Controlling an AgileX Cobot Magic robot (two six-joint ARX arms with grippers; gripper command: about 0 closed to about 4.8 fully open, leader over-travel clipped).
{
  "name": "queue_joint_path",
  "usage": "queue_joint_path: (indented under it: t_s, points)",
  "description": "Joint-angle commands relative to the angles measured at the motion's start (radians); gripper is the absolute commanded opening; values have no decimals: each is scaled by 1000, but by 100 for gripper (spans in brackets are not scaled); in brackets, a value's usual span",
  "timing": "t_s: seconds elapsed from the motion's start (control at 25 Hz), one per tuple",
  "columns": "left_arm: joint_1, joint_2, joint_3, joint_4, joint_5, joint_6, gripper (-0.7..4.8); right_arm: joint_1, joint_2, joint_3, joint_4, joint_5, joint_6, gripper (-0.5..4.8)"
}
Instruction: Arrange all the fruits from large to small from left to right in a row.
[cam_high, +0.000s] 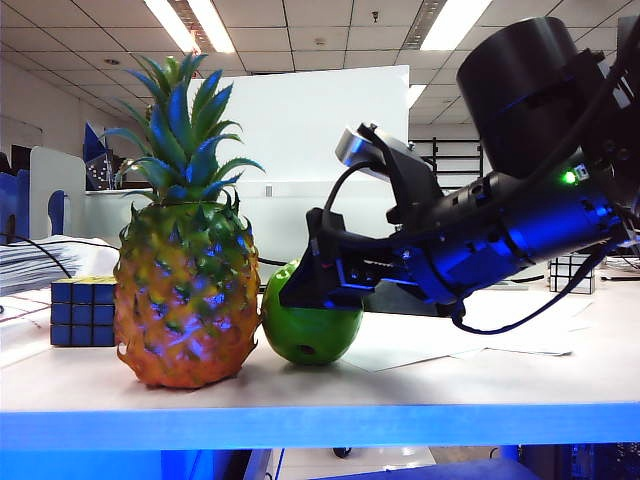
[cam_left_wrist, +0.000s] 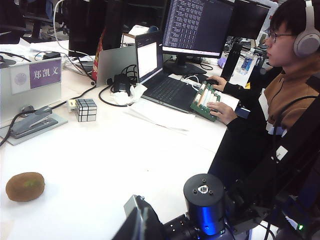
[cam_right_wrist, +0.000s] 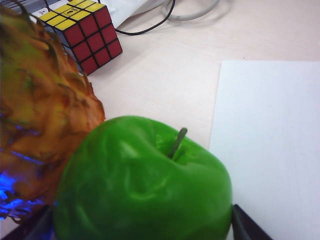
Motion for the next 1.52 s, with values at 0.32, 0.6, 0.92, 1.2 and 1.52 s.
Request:
queue_joint_path:
  t_s: [0.32, 0.6, 0.92, 1.2, 1.52]
  points:
    - [0, -1, 5, 5, 3, 4, 22, 0, -27, -4, -14, 13, 1, -7]
    - [0, -1, 5, 6, 2, 8, 22, 1, -254, -76, -175, 104, -145, -6]
    - [0, -1, 5, 0, 3, 7, 22, 1, -333, -264, -19, 185, -179, -6]
    - [0, -1, 5, -6, 6, 6, 22, 0, -219, -264, 101, 187, -220, -6]
    - [0, -1, 5, -45, 11, 3, 22, 0, -85, -263, 226, 187, -234, -6]
